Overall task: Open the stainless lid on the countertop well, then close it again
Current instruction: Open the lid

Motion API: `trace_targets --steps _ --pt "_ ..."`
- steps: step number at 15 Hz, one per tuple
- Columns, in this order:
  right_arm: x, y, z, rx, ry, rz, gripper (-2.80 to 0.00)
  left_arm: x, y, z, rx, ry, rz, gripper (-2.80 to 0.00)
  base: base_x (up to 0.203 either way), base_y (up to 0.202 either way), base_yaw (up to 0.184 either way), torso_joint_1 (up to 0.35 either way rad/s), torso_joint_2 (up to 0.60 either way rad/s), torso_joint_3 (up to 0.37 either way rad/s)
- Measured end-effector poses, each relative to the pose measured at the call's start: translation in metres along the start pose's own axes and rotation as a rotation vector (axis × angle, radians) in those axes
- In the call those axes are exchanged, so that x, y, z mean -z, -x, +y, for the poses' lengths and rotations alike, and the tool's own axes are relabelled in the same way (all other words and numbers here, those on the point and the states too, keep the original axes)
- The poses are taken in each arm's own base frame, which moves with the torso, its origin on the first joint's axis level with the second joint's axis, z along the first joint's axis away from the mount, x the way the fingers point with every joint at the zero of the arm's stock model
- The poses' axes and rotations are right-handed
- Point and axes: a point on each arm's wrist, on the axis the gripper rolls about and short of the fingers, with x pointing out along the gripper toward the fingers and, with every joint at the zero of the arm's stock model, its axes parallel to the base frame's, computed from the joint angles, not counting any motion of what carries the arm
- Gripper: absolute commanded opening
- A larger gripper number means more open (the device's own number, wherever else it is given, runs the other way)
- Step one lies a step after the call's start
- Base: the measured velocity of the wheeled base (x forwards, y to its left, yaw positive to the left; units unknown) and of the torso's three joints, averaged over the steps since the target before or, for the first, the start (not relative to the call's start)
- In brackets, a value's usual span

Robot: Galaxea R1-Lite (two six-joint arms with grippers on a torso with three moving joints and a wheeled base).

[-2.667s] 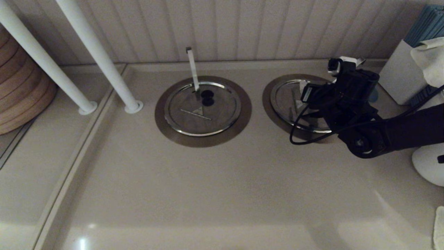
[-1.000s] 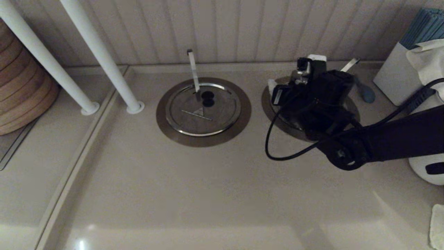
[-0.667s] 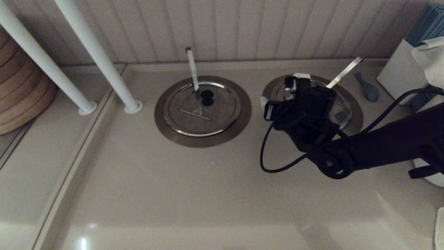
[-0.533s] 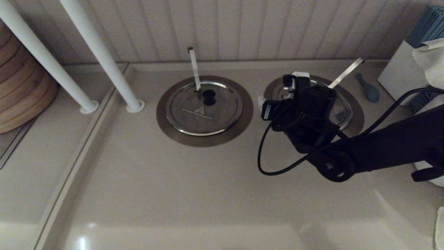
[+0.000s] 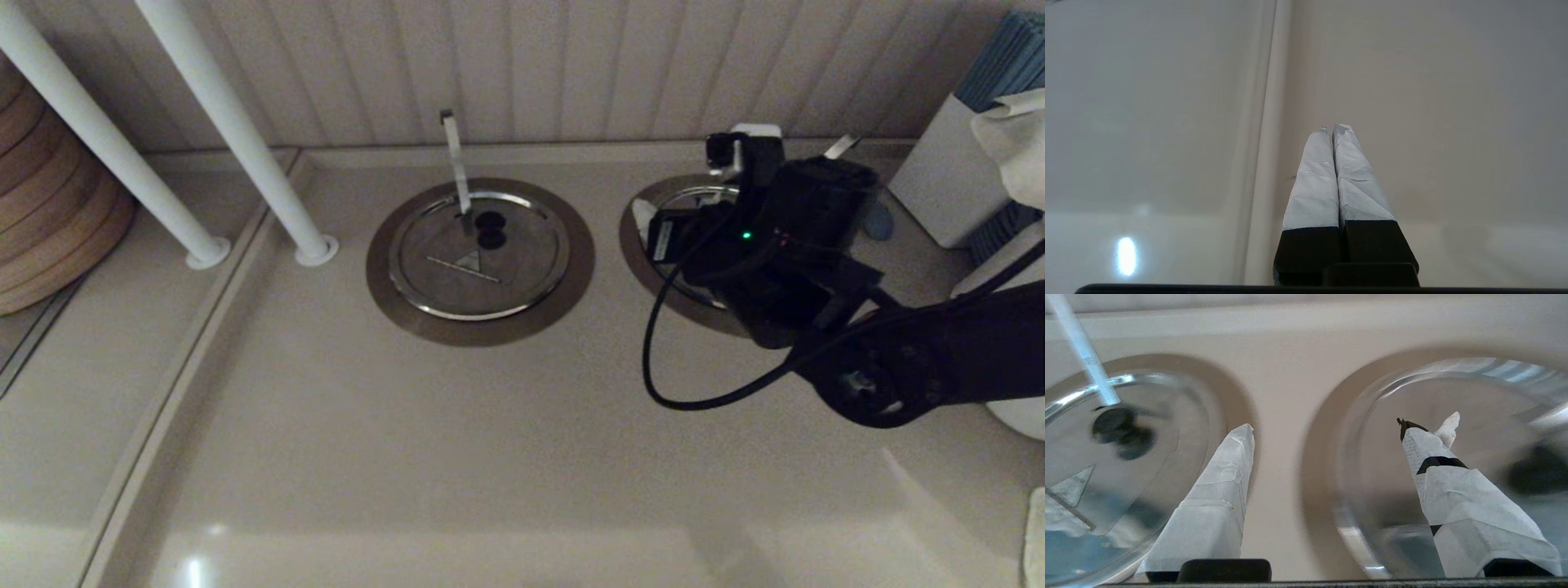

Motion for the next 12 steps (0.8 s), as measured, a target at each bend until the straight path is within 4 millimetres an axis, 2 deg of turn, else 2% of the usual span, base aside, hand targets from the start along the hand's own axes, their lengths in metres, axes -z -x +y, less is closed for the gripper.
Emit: trace_targets --steps 3,7,12 --pt "-0.024 0.010 -0.052 0.124 0.131 0.049 0.00 0.000 0.000 0.000 0.000 -0.001 -0.001 -2.80 0.000 0.000 0.000 0.000 0.00 0.000" --pt "-0.039 0.010 -0.116 0.267 0.213 0.056 0.00 0.000 0.000 0.000 0.001 0.000 -0.001 -2.80 0.000 0.000 0.000 0.000 0.00 0.000" --pt "-0.034 -0.004 -0.136 0.300 0.211 0.062 0.00 0.000 0.000 0.000 0.000 0.000 -0.001 -2.80 0.000 0.000 0.000 0.000 0.00 0.000"
